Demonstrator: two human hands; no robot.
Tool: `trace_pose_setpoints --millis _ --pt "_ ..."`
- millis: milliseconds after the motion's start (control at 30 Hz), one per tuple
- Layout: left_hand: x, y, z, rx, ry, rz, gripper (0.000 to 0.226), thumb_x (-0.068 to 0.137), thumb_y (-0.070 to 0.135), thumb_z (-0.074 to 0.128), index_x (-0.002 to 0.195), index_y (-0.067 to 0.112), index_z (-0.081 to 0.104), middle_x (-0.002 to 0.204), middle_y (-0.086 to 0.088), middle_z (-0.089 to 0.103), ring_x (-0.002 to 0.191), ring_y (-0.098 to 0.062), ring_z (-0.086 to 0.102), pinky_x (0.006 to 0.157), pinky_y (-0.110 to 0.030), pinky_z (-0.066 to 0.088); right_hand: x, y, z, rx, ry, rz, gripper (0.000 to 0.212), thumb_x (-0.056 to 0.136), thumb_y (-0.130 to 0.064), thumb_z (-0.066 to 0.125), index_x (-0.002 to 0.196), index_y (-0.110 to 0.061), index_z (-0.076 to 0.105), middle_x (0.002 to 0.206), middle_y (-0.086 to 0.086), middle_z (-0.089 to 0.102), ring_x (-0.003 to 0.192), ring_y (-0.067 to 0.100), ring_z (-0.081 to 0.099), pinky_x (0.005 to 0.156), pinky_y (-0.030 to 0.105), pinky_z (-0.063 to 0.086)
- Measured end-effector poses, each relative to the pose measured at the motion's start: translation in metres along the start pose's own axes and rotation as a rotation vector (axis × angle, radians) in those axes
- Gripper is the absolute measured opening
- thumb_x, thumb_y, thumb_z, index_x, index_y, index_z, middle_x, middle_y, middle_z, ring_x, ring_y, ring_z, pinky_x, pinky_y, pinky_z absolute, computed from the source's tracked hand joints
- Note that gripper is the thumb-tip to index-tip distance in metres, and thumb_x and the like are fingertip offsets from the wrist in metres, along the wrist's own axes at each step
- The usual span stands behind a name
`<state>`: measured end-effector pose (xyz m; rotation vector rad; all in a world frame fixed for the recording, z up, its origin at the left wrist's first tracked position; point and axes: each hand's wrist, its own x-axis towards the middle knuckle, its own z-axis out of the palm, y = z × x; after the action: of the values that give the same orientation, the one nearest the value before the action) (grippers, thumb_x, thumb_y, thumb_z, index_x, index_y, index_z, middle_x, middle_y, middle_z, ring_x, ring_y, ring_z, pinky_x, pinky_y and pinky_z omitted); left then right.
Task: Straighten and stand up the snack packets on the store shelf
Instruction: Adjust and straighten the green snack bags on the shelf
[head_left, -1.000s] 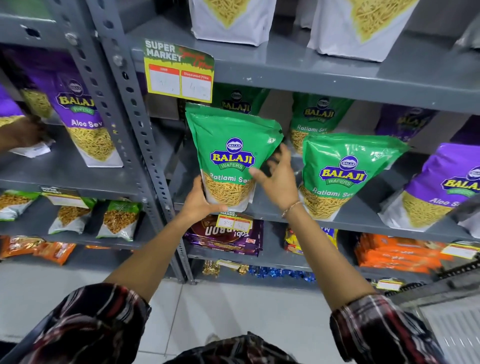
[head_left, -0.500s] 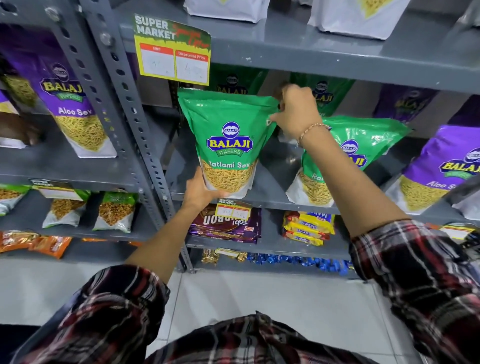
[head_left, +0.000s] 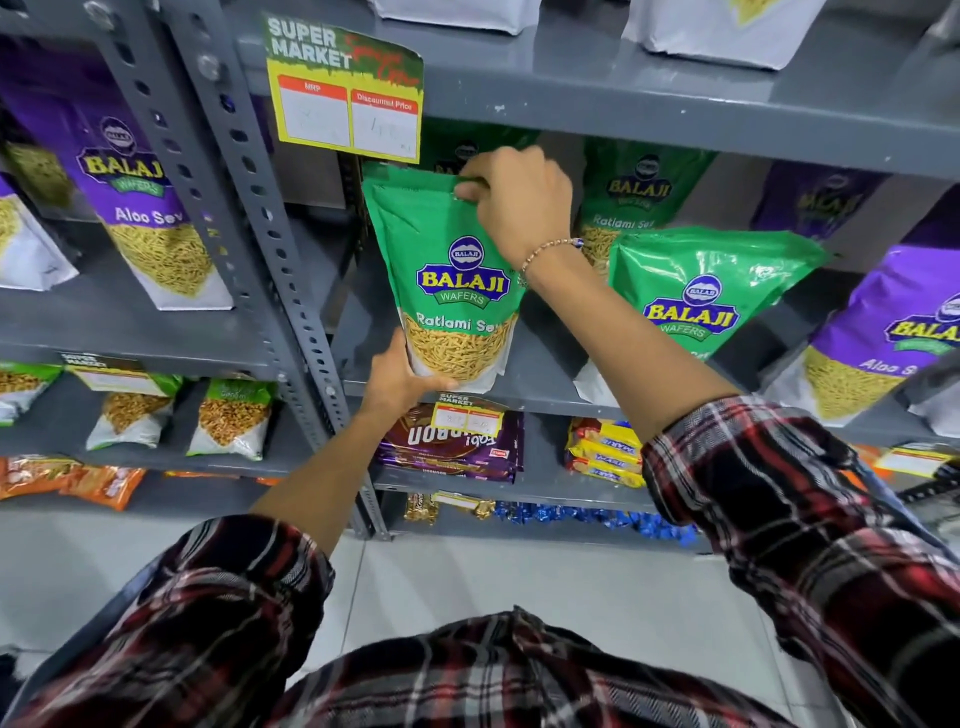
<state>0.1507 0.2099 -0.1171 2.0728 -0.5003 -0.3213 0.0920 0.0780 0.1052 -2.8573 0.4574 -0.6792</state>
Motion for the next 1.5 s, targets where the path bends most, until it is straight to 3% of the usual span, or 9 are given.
trace_pose_setpoints --millis 200,333,433,533,600,700,833,1000,1500 --pt "-0.008 -0.016 0.008 -0.077 0.021 -0.026 0.101 0.056 0.030 0.089 0.136 0.012 0.029 0.127 0.003 0.049 0.112 -0.013 0.047 0.093 -0.029 0.040 -0.014 0.018 -0.026 -0.008 -0.086 -0.096 0.052 0.083 -0.053 0.054 0.123 -0.020 0.053 0.121 0.012 0.063 0.113 0.033 0.057 0.091 0.042 0.046" --pt "-0.049 -0.023 0.040 -0.070 0.363 0.064 0.032 0.080 0.041 0.067 0.091 0.019 0.046 0.094 -0.009 0.052 0.082 -0.020 0.052 0.077 -0.042 0.046 -0.043 0.074 -0.051 0.012 -0.006 -0.103 0.040 0.090 -0.044 0.048 0.118 -0.017 0.058 0.119 0.010 0.063 0.112 0.030 0.056 0.096 0.042 0.043" --pt "-0.065 -0.002 0.079 0.075 0.073 0.178 0.032 0.094 0.040 0.046 0.074 0.016 0.053 0.072 -0.006 0.058 0.065 -0.020 0.053 0.064 -0.037 0.043 -0.061 0.127 -0.071 0.013 -0.037 -0.039 0.031 0.089 -0.032 0.054 0.114 -0.015 0.061 0.119 0.012 0.063 0.111 0.031 0.057 0.098 0.042 0.042" --pt "-0.055 0.038 0.118 0.070 -0.149 0.316 0.024 0.093 0.028 0.054 0.105 0.009 0.063 0.103 -0.014 0.066 0.094 -0.026 0.062 0.086 -0.039 0.049 -0.068 0.162 -0.090 0.025 -0.087 0.036 0.033 0.087 -0.035 0.058 0.114 -0.017 0.062 0.122 0.010 0.063 0.111 0.031 0.058 0.099 0.045 0.044" --pt "-0.044 0.068 0.140 -0.027 -0.261 0.285 0.066 0.082 0.031 0.069 0.137 0.011 0.040 0.139 -0.010 0.047 0.125 -0.018 0.046 0.105 -0.031 0.037 -0.069 0.176 -0.099 0.027 -0.128 0.053 0.036 0.084 -0.038 0.061 0.115 -0.019 0.061 0.125 0.008 0.063 0.117 0.028 0.056 0.101 0.045 0.044" --pt "-0.024 0.099 0.166 -0.116 -0.336 0.185 0.116 0.061 0.037 0.085 0.147 0.016 0.011 0.155 -0.004 0.028 0.136 -0.014 0.031 0.109 -0.029 0.029 -0.066 0.190 -0.104 0.000 -0.163 0.044 0.033 0.082 -0.040 0.064 0.109 -0.023 0.064 0.119 0.006 0.067 0.112 0.029 0.059 0.097 0.044 0.047" --pt "-0.012 0.106 0.184 -0.054 -0.273 0.097 0.090 0.051 0.046 0.087 0.125 0.021 0.042 0.121 0.001 0.063 0.104 -0.009 0.058 0.079 -0.021 0.044 -0.061 0.197 -0.095 -0.011 -0.095 0.042 0.022 0.083 -0.041 0.061 0.098 -0.028 0.070 0.102 0.006 0.073 0.103 0.032 0.061 0.091 0.041 0.049" --pt "-0.015 0.100 0.189 -0.008 -0.198 0.086 0.060 0.056 0.044 0.085 0.104 0.018 0.061 0.104 0.000 0.072 0.082 -0.007 0.062 0.072 -0.018 0.045 -0.053 0.196 -0.088 0.010 0.017 0.053 0.023 0.081 -0.040 0.063 0.097 -0.027 0.072 0.099 0.006 0.074 0.102 0.034 0.061 0.086 0.040 0.048" --pt "-0.013 0.097 0.186 -0.056 -0.317 0.020 0.082 0.064 0.031 0.085 0.131 0.015 0.040 0.132 -0.006 0.059 0.119 -0.022 0.057 0.103 -0.043 0.045 -0.062 0.209 -0.097 0.099 -0.033 -0.037 0.034 0.082 -0.048 0.060 0.108 -0.026 0.065 0.111 0.004 0.069 0.108 0.028 0.058 0.090 0.041 0.050"
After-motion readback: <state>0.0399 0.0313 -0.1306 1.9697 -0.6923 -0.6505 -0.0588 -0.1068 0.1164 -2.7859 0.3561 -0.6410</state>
